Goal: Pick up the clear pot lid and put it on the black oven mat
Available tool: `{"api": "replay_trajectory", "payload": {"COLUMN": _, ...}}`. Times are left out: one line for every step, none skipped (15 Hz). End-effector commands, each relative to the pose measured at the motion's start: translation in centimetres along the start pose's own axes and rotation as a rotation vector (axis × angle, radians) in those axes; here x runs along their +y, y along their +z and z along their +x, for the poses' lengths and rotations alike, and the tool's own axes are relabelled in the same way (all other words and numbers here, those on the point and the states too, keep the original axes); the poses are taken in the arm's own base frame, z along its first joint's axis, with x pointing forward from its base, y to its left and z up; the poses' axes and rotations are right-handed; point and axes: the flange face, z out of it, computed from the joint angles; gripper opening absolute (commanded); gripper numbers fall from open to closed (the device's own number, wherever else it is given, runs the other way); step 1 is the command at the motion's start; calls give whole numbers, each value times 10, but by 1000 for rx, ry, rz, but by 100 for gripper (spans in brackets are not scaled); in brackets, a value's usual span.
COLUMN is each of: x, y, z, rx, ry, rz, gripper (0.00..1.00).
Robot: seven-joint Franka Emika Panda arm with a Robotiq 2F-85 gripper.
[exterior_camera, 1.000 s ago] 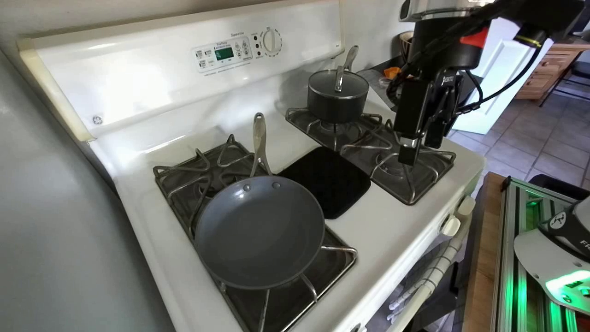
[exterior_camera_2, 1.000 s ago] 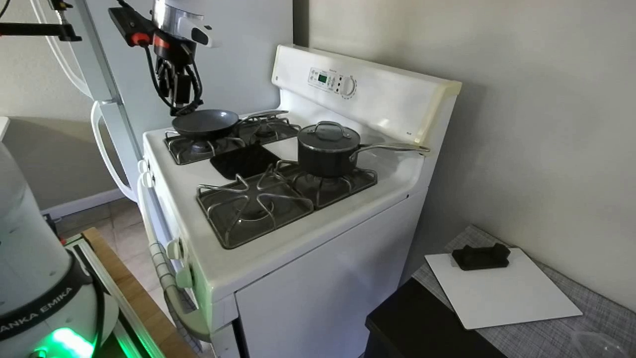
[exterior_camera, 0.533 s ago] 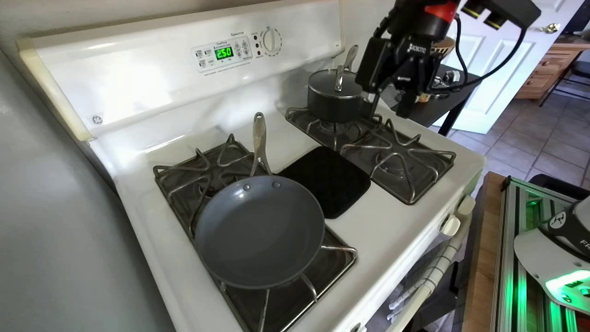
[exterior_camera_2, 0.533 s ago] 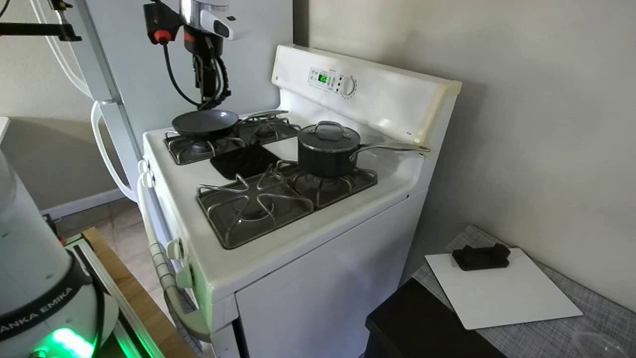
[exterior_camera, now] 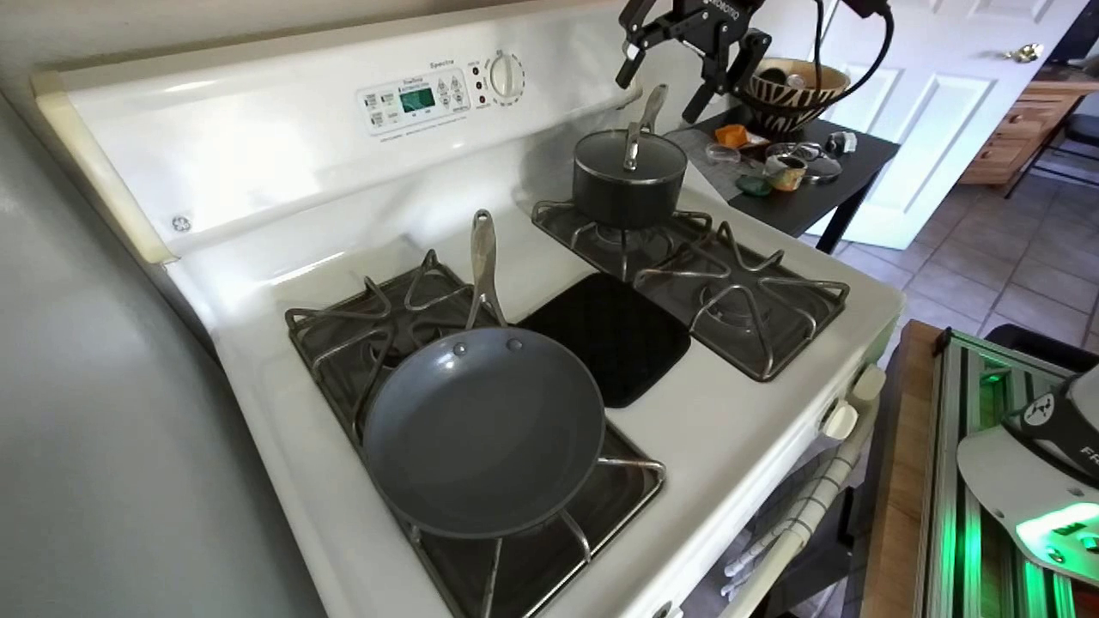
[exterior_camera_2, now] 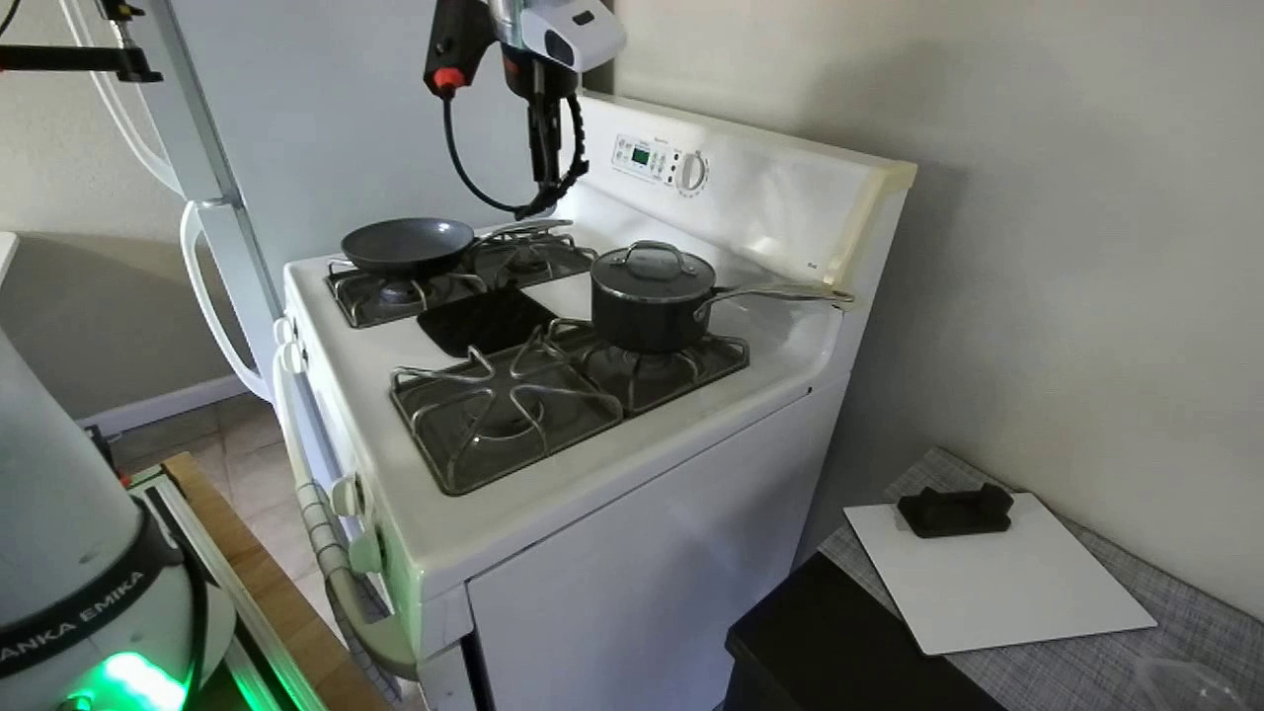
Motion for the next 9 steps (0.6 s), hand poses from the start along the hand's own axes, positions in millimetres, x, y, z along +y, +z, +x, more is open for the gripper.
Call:
{"api": "replay_trajectory", "payload": {"x": 11, "y": 15, "z": 38, "rx": 60, "ry": 39, "rz": 57, "gripper": 100}}
{"api": "replay_trajectory", "payload": {"x": 16, "y": 18, "z": 46, "rx": 77, "ry": 46, "rz": 61, "gripper": 100}}
{"api": "replay_trajectory", "payload": {"x": 20, "y": 24, "z": 55, "rx": 71, "ry": 49, "rz": 60, "gripper": 100}}
{"api": "replay_trajectory", "payload": {"x": 24, "y": 27, "z": 60, "rx": 72, "ry": 53, "rz": 60, "gripper": 100}}
{"api": "replay_trajectory", "payload": {"x": 28, "y": 31, "z": 65, "rx": 59, "ry": 53, "rz": 52, "gripper": 100}}
{"api": "replay_trajectory", "payload": {"x": 32, "y": 35, "z": 70, "rx": 47, "ry": 50, "rz": 43, "gripper": 100}}
{"api": "replay_trajectory", "payload": {"x": 35, "y": 36, "z": 76, "rx": 41, "ry": 45, "rz": 37, "gripper": 100}}
{"api": "replay_trajectory", "payload": {"x": 37, "y": 38, "z": 82, "rx": 41, "ry": 33, "rz": 33, "gripper": 100}}
{"api": "replay_trajectory", "payload": {"x": 40, "y": 40, "z": 86, "rx": 41, "ry": 28, "rz": 26, "gripper": 100}}
